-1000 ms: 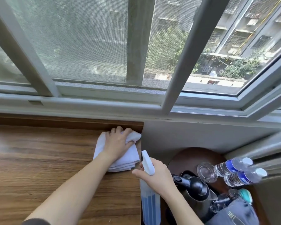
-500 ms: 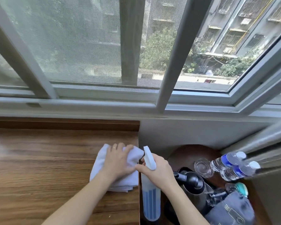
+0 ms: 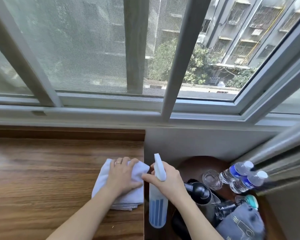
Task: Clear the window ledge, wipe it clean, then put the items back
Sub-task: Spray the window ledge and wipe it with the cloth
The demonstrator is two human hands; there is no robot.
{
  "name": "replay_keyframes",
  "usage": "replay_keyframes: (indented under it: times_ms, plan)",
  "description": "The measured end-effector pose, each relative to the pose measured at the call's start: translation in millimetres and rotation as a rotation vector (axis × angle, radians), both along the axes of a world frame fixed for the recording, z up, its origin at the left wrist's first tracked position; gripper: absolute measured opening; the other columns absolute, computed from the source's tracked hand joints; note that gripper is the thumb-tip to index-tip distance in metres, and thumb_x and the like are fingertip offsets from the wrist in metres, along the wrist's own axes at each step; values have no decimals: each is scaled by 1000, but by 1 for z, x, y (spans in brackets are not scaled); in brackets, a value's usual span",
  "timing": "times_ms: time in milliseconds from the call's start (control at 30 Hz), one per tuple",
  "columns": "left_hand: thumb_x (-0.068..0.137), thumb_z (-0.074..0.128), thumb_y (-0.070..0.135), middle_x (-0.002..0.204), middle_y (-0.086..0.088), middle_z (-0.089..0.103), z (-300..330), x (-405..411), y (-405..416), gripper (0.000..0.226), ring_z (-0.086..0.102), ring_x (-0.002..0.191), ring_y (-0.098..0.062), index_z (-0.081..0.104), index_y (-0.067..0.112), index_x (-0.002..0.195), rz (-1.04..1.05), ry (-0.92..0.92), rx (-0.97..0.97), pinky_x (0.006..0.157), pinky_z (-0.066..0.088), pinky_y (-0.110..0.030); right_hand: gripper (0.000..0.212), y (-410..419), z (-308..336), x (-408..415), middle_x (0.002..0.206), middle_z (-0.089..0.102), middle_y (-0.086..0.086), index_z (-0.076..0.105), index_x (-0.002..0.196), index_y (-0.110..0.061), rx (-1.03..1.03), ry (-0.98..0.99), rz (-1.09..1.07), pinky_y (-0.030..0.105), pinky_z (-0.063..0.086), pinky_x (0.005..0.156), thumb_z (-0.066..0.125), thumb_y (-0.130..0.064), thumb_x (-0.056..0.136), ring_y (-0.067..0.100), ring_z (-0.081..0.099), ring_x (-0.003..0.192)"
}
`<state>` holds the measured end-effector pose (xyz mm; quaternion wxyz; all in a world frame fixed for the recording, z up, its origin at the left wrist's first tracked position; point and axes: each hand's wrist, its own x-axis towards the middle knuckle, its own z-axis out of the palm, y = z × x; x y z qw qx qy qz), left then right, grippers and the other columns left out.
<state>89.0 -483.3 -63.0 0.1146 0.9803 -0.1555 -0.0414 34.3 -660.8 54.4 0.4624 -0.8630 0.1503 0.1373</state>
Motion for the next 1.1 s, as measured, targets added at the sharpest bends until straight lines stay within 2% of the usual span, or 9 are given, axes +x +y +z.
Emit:
replay_keyframes:
  times_ms: [100,233,333,433,500,600,800,933,1100]
  plan:
    - [54,53,73,122,9,51,11,3,-4,83,47,116,-24,50,35,127,10,102,-28,98,32,-48,38,-5,0,-3,84,69,-10,62,91,-32,-1,-29,-1,29,54,80,81,-54,65,3,62,82]
    - [69,67,47,122,17,54,45,-6,-17,57,46,119,-5,54,33,123,-26,44,-463,105,34,-42,38,-13,3,-5,101,61,-13,57,96,-45,16,-96,19,30,52,87,81,-56,69,3,60,96]
    - [69,71,14,118,18,61,88,-15,-32,62,54,111,4,53,38,123,-124,511,-742,90,46,-22,34,-19,14,-2,106,58,-11,55,90,-53,43,-158,12,27,51,88,83,-48,71,4,59,99]
    - [65,76,4,120,12,64,110,-14,-45,73,56,116,-4,53,36,126,-212,750,-794,98,46,-25,35,-24,27,1,111,60,-9,56,86,-51,72,-198,-2,22,48,83,85,-41,70,4,60,100]
    - [67,79,2,121,11,64,121,-12,-51,76,56,118,-5,52,34,130,-214,742,-849,104,43,-29,30,-28,34,3,110,63,-4,58,80,-46,92,-233,-33,23,51,82,86,-39,70,5,61,98]
    - [68,80,1,112,9,69,129,-9,-59,75,65,105,-10,54,33,131,-205,661,-879,95,52,-37,29,-36,43,6,107,64,-3,59,79,-44,127,-265,-55,14,48,73,86,-35,72,3,62,94]
    - [67,81,7,102,-4,73,140,-1,-75,69,72,91,-30,60,38,125,-165,527,-980,88,55,-51,38,-57,57,16,102,68,-3,66,95,-30,203,-344,-140,12,49,66,90,-35,67,3,65,87]
    - [67,80,8,96,1,74,150,4,-99,64,72,91,-21,58,37,120,-156,455,-1016,87,56,-47,31,-73,71,25,98,67,1,66,86,-33,213,-409,-178,20,46,67,91,-36,67,11,65,89]
    - [66,86,24,105,14,71,154,17,-135,65,67,96,-2,55,36,122,-110,262,-1042,86,53,-22,43,-105,74,29,100,70,-7,68,101,-37,221,-394,-173,21,53,73,90,-34,64,2,66,92]
